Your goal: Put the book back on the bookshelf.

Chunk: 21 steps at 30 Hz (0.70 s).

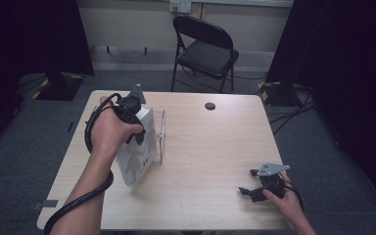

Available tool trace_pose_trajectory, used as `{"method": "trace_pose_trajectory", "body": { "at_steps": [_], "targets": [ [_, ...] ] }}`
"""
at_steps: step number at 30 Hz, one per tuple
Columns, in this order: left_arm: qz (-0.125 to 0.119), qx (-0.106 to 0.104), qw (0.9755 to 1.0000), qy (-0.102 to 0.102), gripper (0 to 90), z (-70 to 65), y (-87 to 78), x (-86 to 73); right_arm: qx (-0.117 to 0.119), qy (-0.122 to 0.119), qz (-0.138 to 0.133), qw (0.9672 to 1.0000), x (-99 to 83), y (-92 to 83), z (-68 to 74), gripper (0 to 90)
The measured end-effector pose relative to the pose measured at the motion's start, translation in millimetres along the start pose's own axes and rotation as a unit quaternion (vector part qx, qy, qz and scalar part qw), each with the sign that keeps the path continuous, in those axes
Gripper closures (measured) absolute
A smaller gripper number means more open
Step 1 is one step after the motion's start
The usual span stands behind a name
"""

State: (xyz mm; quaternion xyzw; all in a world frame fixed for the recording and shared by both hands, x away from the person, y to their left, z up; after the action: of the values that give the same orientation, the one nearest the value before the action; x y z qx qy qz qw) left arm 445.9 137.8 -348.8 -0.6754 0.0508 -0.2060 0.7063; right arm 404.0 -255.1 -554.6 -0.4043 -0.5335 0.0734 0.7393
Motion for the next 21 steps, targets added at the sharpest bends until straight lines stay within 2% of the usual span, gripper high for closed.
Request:
{"method": "trace_pose_trajectory", "body": {
  "at_steps": [8, 10, 11, 12, 17, 18, 21],
  "targets": [
    [-0.002, 0.005, 1.0000, 0.003, 53.2, -1.1, -0.8, 7.1, 0.001, -0.001, 0.000, 1.0000, 0.0, 0.0, -0.1, 12.2],
    [-0.004, 0.002, 1.0000, -0.002, 53.2, -2.2, -1.0, 9.1, 0.001, -0.001, 0.000, 1.0000, 0.0, 0.0, -0.1, 12.2],
    [-0.007, 0.001, 1.0000, 0.003, 53.2, -1.8, -1.0, 10.0, 0.001, -0.001, 0.000, 1.0000, 0.0, 0.0, -0.1, 12.2],
    [-0.010, 0.004, 0.9994, 0.032, 53.2, 3.2, -0.9, 12.2, 0.001, -0.001, 0.000, 1.0000, 0.0, 0.0, -0.1, 12.2],
    [-0.011, 0.003, 0.9992, 0.037, 53.2, 4.0, -0.8, 16.1, 0.001, -0.001, 0.000, 1.0000, 0.0, 0.0, -0.1, 12.2],
    [-0.010, 0.002, 0.9995, 0.029, 53.2, 3.2, -0.7, 16.7, 0.001, -0.001, 0.000, 1.0000, 0.0, 0.0, -0.1, 12.2],
    [-0.010, 0.003, 0.9995, 0.030, 53.2, 4.4, -0.1, 18.2, 0.001, -0.001, 0.000, 1.0000, 0.0, 0.0, -0.1, 12.2]
  ]
}}
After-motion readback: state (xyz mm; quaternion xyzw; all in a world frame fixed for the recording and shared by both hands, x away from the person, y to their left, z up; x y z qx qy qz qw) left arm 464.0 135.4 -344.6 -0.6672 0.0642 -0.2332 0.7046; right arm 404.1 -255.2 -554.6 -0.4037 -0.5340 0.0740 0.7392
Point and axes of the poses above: each handheld gripper's, and its own axes: y roughly forward along the jaws, x roughly out of its top, z roughly to its left, the point moved 8 cm from there along y, roughly forward along the jaws, and after that the axes turned 9 degrees about x, right-handed, at the moved point
